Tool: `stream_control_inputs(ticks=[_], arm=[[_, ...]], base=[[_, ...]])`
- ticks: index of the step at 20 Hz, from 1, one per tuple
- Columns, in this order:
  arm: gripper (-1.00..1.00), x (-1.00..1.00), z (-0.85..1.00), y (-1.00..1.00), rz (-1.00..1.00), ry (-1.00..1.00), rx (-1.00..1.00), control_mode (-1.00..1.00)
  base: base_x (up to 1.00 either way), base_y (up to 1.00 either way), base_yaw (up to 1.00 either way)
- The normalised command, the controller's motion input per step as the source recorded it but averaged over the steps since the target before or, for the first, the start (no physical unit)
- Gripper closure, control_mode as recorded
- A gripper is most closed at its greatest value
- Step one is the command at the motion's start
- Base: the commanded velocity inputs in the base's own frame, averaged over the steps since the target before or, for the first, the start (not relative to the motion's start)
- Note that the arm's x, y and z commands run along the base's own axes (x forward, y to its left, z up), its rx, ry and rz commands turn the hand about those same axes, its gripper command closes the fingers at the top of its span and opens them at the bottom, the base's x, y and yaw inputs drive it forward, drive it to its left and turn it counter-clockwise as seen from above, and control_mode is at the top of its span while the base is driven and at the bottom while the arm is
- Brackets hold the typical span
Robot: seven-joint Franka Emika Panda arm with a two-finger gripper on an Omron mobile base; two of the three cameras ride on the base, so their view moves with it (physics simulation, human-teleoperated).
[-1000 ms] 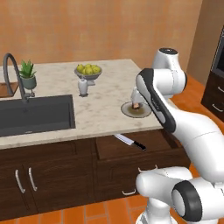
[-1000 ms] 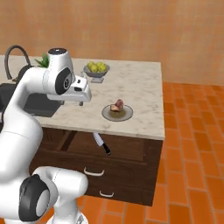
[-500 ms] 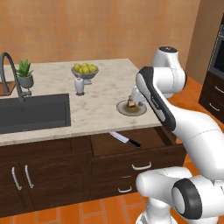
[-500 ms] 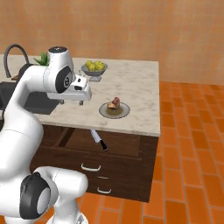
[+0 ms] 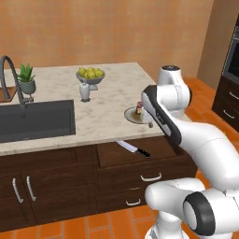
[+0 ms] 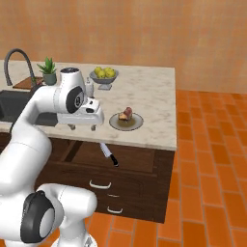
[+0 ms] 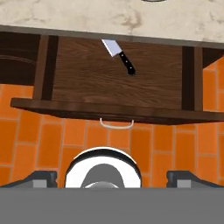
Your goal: Pick up the knife from the drawer and place it on the cutting board. Then place the meat from the plate to the cutting board.
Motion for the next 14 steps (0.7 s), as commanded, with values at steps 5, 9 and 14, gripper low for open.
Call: stream_control_inputs(ticks=[5, 9, 14], arm=[[-1.00, -0.05, -0.59, -0.13, -0.01, 0.08, -0.01, -1.00], [-1.00, -0.16, -0.62, -0.02, 0.00, 0.00, 0.00, -1.00], [-1.00, 0.44, -0.81, -0.13, 0.00, 0.00, 0.02, -1.00]], base=[[0.00, 0.00, 0.00], [0.00, 0.00, 0.00], [0.00, 0.00, 0.00]])
